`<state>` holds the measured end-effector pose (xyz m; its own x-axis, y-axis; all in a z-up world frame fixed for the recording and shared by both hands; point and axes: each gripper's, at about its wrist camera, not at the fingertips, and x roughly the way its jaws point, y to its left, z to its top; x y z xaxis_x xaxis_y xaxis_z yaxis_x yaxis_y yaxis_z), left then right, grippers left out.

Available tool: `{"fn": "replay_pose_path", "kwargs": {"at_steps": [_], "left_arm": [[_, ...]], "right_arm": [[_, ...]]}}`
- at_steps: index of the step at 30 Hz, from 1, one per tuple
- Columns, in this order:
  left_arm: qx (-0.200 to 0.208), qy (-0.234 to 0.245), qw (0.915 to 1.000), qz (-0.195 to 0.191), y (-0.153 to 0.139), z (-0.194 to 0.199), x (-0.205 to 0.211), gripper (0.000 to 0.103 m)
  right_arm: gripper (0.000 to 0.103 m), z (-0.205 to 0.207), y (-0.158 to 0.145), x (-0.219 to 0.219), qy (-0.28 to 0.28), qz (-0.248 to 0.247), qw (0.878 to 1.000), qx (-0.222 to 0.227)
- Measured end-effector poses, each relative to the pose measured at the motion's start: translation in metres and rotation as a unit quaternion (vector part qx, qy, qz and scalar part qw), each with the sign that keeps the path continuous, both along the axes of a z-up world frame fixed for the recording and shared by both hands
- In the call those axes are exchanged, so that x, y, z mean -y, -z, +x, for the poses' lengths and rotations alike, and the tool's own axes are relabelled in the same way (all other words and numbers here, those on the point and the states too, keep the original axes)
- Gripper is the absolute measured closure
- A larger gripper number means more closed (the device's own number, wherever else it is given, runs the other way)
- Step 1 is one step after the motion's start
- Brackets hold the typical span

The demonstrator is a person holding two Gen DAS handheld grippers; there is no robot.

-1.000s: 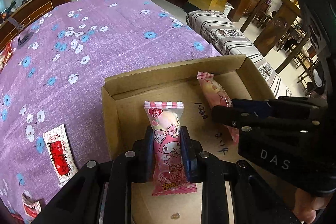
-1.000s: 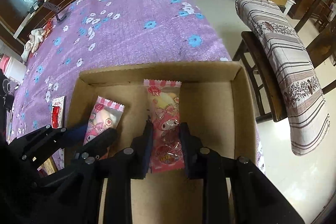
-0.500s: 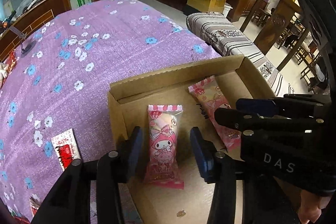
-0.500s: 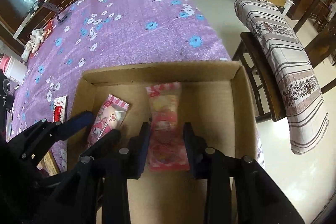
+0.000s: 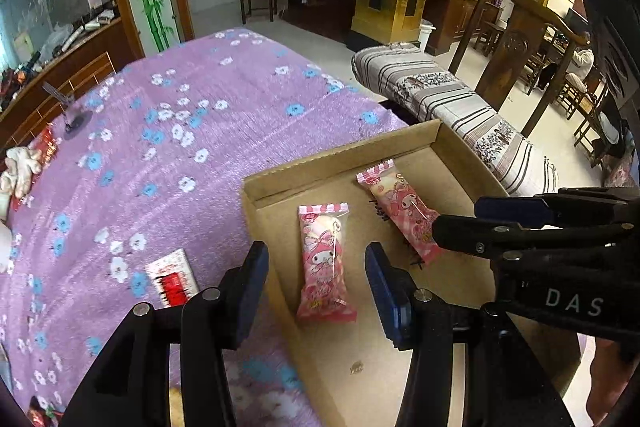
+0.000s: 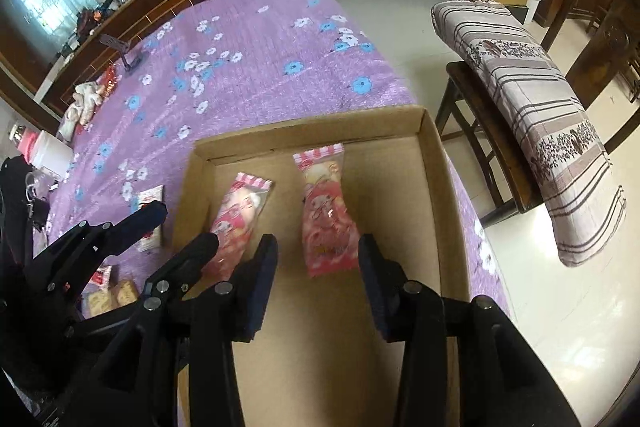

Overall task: Organize snacks
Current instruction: 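Withdraw the right gripper from the tray back toward the snack pile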

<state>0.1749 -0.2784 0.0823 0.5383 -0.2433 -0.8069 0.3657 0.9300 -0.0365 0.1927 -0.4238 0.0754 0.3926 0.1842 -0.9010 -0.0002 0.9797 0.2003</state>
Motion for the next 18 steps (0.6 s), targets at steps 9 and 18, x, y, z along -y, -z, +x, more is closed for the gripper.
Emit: {"fn": "replay_pose_path", "kwargs": {"at_steps": [9,18], "left_arm": [[0.032,-0.019,0.9992,-0.011,-0.028,-0.046,-0.049,0.042],[0.038,-0.064,0.9970,-0.024,-0.042,-0.098,-0.120,0.042]], "right_arm": [[0.061,-0.052,-0.039,-0.043,-0.015,-0.042,0.997,0.055],[0.059,-0.107,-0.072,-0.106,-0.072,-0.115,0.983,0.121]]}}
